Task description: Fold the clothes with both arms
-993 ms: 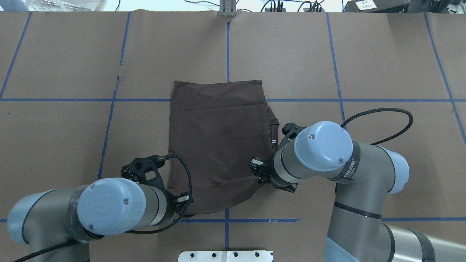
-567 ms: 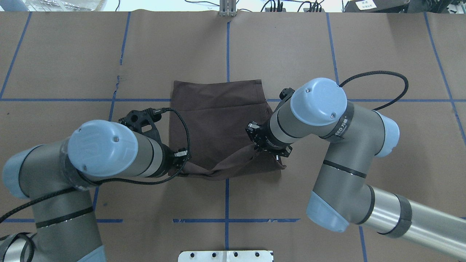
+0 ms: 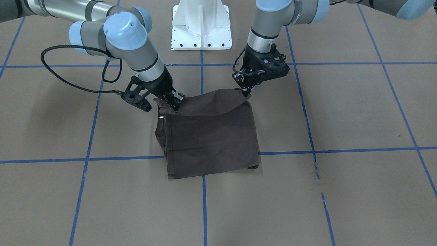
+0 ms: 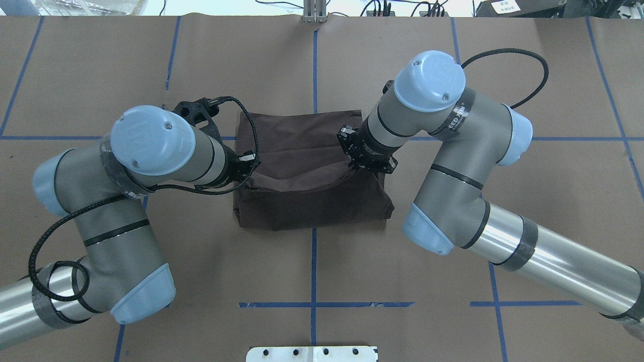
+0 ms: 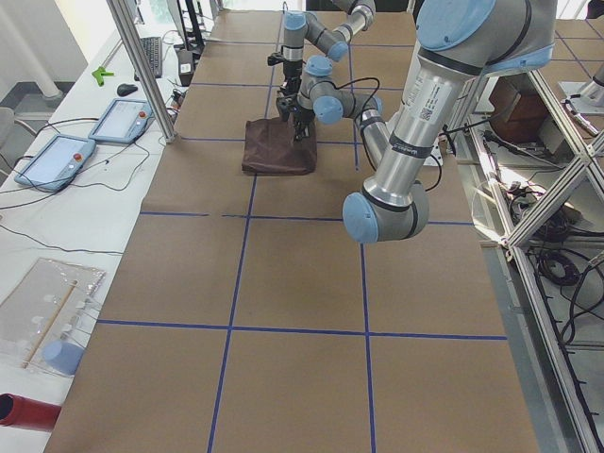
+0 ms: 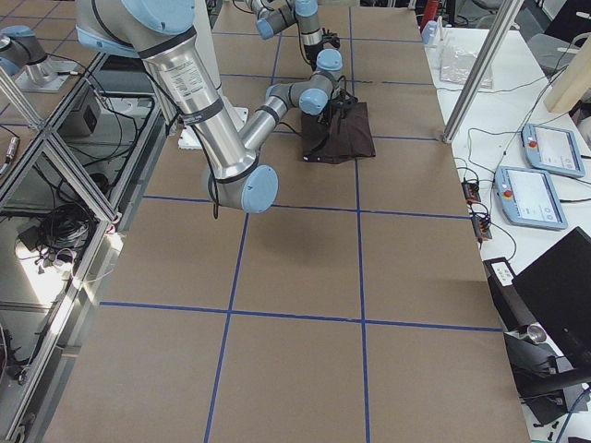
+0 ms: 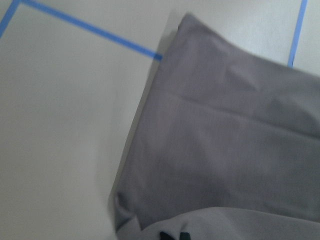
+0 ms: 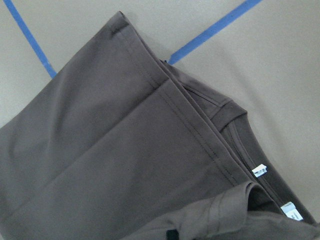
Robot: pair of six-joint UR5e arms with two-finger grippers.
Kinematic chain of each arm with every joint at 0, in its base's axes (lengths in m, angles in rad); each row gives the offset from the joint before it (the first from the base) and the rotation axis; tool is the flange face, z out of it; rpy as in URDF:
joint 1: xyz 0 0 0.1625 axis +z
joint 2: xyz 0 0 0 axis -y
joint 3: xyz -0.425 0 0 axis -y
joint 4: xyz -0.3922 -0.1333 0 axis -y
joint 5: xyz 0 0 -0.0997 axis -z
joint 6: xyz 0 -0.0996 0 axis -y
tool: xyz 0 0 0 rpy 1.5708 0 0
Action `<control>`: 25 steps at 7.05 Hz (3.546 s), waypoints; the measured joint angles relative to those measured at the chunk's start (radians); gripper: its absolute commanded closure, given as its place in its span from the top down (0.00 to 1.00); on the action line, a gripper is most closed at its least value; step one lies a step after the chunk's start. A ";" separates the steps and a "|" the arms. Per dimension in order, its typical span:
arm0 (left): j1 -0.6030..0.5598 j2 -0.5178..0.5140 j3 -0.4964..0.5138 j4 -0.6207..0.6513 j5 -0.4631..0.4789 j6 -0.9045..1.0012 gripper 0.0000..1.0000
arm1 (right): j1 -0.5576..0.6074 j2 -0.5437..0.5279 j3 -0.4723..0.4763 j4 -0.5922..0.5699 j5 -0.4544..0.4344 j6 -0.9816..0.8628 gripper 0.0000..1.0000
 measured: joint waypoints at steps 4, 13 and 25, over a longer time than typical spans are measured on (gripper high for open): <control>-0.052 -0.051 0.147 -0.103 0.002 0.000 0.49 | 0.037 0.091 -0.188 0.073 0.004 -0.002 0.02; -0.405 -0.152 0.637 -0.463 -0.143 0.438 1.00 | 0.354 0.220 -0.586 0.058 0.104 -0.547 1.00; -0.950 0.543 0.205 -0.140 -0.489 1.786 1.00 | 0.922 -0.613 -0.108 -0.139 0.324 -1.873 1.00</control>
